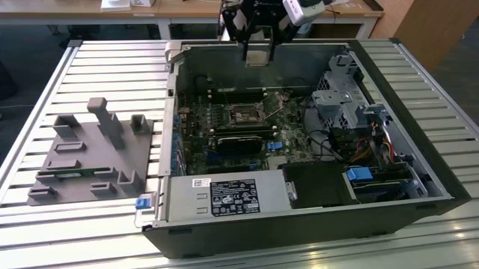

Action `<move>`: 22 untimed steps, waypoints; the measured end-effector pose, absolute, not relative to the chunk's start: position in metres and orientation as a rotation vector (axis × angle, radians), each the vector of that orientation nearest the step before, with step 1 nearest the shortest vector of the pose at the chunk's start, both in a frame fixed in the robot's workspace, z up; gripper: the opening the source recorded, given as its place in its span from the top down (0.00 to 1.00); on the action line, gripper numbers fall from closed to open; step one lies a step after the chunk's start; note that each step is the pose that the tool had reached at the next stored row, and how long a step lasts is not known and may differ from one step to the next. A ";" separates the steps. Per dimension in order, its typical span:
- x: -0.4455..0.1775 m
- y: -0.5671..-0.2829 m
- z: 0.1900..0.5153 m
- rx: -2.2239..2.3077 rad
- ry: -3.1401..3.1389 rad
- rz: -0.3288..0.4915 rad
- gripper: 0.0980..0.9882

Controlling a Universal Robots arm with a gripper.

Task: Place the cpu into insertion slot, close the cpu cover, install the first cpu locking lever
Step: 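Place the cpu into insertion slot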

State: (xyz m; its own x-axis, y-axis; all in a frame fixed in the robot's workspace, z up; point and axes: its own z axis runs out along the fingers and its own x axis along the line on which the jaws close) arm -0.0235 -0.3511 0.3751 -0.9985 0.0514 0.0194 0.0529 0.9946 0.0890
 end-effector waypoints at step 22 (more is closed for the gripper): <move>-0.024 -0.351 0.373 -0.426 -3.102 -0.142 0.52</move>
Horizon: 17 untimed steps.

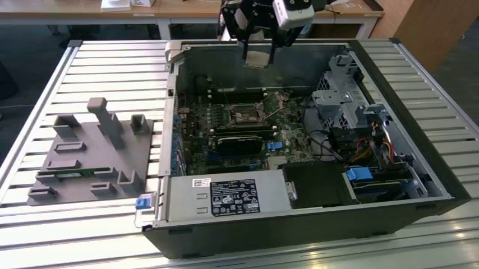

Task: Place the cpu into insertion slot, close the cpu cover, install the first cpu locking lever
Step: 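Place the cpu into insertion slot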

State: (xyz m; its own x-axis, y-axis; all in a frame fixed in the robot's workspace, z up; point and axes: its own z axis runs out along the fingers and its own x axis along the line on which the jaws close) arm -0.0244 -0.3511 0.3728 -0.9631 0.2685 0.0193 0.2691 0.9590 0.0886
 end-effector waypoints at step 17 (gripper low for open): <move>-0.025 -0.351 0.372 -0.595 -3.079 -0.142 0.52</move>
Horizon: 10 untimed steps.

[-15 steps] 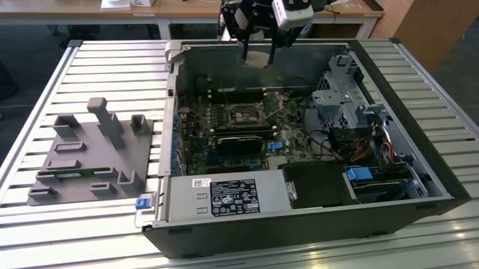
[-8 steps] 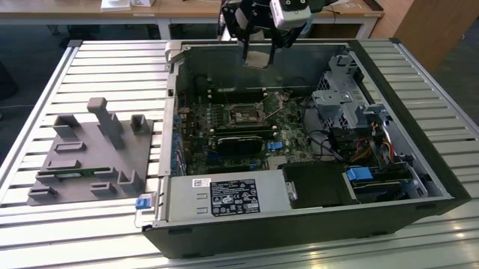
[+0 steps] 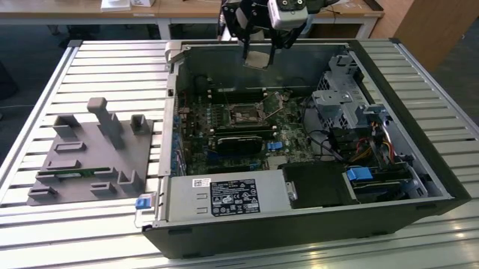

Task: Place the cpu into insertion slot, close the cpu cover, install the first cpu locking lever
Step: 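Place the cpu into insertion slot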

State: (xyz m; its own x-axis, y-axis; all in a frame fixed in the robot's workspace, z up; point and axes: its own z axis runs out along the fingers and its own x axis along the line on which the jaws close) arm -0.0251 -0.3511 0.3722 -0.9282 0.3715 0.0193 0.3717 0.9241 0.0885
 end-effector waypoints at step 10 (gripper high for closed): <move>-0.025 -0.351 0.371 -0.686 -3.063 -0.143 0.52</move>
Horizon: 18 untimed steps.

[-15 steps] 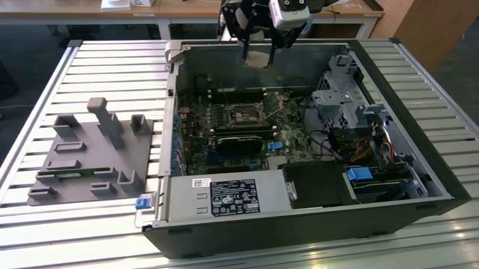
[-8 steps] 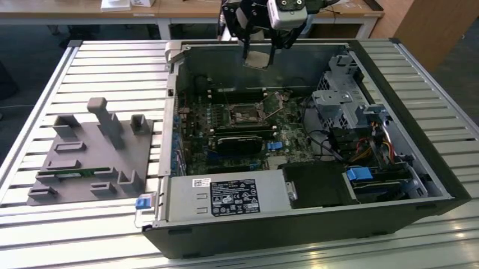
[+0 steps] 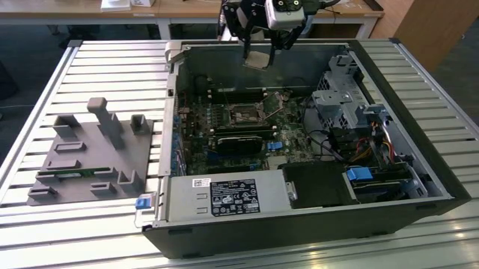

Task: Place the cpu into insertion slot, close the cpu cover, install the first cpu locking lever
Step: 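Place the cpu into insertion slot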

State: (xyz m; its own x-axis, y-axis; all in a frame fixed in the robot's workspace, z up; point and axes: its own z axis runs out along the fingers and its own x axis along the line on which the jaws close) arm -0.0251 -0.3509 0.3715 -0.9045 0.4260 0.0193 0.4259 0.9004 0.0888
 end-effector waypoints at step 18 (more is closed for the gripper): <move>-0.025 -0.351 0.371 0.835 3.020 0.141 0.52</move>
